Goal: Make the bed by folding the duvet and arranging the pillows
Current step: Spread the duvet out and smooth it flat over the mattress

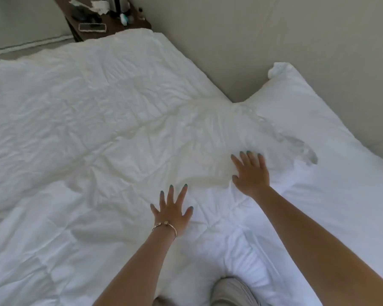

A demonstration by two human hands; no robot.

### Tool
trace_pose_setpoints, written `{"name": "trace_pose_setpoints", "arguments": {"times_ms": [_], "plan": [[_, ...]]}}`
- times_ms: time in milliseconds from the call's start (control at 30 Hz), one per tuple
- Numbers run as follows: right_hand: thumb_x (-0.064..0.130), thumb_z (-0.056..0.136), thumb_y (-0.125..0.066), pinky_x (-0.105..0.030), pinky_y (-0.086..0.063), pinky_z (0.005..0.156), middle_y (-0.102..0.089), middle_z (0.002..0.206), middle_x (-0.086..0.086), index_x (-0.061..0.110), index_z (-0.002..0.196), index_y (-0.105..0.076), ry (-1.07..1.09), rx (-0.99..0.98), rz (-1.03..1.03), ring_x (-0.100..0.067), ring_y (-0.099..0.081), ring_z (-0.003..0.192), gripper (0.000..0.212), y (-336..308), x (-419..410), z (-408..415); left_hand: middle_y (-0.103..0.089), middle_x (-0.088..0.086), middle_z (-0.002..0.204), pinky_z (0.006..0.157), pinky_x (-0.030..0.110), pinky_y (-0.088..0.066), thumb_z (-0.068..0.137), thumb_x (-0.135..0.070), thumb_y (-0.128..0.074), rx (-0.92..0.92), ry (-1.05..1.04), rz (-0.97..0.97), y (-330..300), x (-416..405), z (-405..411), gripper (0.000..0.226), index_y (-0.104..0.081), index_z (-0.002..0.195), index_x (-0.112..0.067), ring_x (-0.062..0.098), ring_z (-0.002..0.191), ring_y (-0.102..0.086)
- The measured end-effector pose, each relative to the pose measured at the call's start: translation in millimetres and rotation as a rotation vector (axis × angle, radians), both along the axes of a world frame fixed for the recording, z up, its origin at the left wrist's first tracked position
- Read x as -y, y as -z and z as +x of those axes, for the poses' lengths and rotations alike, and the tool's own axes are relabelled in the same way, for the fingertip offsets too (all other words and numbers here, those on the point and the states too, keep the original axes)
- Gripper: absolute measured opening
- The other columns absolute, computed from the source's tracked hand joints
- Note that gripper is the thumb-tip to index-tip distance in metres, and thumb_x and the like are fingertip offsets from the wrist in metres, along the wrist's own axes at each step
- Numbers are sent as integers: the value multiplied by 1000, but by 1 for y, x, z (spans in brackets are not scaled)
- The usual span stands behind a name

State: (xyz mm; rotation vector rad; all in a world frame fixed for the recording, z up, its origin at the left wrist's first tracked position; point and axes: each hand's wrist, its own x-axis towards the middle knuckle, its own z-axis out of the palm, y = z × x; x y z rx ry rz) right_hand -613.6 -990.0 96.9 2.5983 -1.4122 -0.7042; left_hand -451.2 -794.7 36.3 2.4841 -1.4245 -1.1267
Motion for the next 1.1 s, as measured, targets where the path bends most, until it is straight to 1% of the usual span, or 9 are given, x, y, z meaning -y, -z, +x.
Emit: {"name": "trace_pose_setpoints", "arguments": {"times_ms": [200, 367, 500, 600, 733, 800, 900, 1000, 1100], "plan": [[45, 97, -36, -45, 5, 120, 6, 163, 3, 31, 154, -7, 283, 98, -12, -19, 11, 149, 65, -33, -25, -25, 15, -2, 160, 118, 50, -3, 97, -50, -31, 123, 288, -116, -43, 43, 26, 69, 15, 147, -43, 28, 147, 5], [45, 95, -46, -43, -5, 120, 3, 163, 3, 30, 154, -9, 435, 264, -43, -24, 4, 149, 72, -53, -13, -36, 3, 6, 161, 120, 41, -4, 96, -42, -39, 71, 303, -226, -85, 92, 21, 70, 6, 151, -37, 29, 147, 1], [47, 90, -57, -42, -23, 114, -28, 155, -6, 18, 151, -23, 558, 490, -129, -31, -22, 142, 76, -66, 21, -61, -7, 4, 160, 118, 37, -14, 97, -34, -42, -2, 269, -343, -110, 129, 0, 64, -10, 152, -30, 26, 146, -9], [57, 83, -61, -37, -33, 100, -58, 128, 2, 20, 136, -43, 550, 525, -104, -22, -49, 121, 67, -75, 54, -92, -17, 1, 157, 115, 35, -21, 96, -30, -45, -31, 316, -408, -119, 158, -26, 59, -21, 150, -27, 24, 142, -18], [73, 70, -63, -32, -33, 92, -61, 104, 13, 31, 112, -54, 492, 527, 125, -13, -59, 100, 61, -84, 87, -126, -20, -3, 156, 115, 33, -22, 95, -34, -49, -43, 364, -451, -123, 206, -69, 61, -23, 150, -29, 21, 141, -21], [79, 67, -60, -31, -35, 87, -61, 86, 16, 33, 92, -55, 448, 459, 226, -11, -60, 89, 52, -83, 98, -140, -13, -5, 158, 117, 37, -17, 91, -44, -55, -59, 364, -422, -119, 222, -99, 71, -17, 150, -35, 22, 144, -14], [77, 65, -61, -27, -35, 70, -53, 60, 10, 24, 64, -45, 385, 462, 332, -8, -55, 64, 55, -76, 108, -159, 20, -11, 157, 115, 56, -1, 76, -62, -65, -82, 325, -307, -104, 230, -146, 98, 3, 146, -52, 24, 144, 21], [68, 69, -65, -24, -29, 56, -41, 55, 7, 20, 60, -38, 384, 539, 449, -10, -43, 52, 56, -69, 117, -176, 42, -10, 147, 111, 61, 5, 61, -69, -71, -34, 232, -239, -93, 237, -180, 121, 20, 139, -56, 27, 135, 42], [57, 78, -61, -29, -38, 58, -54, 62, 7, 20, 66, -48, 407, 638, 556, -7, -59, 57, 41, -70, 129, -187, 51, -6, 142, 110, 64, 5, 53, -70, -74, -16, 119, -192, -95, 252, -196, 135, 31, 136, -52, 28, 132, 45]]}}
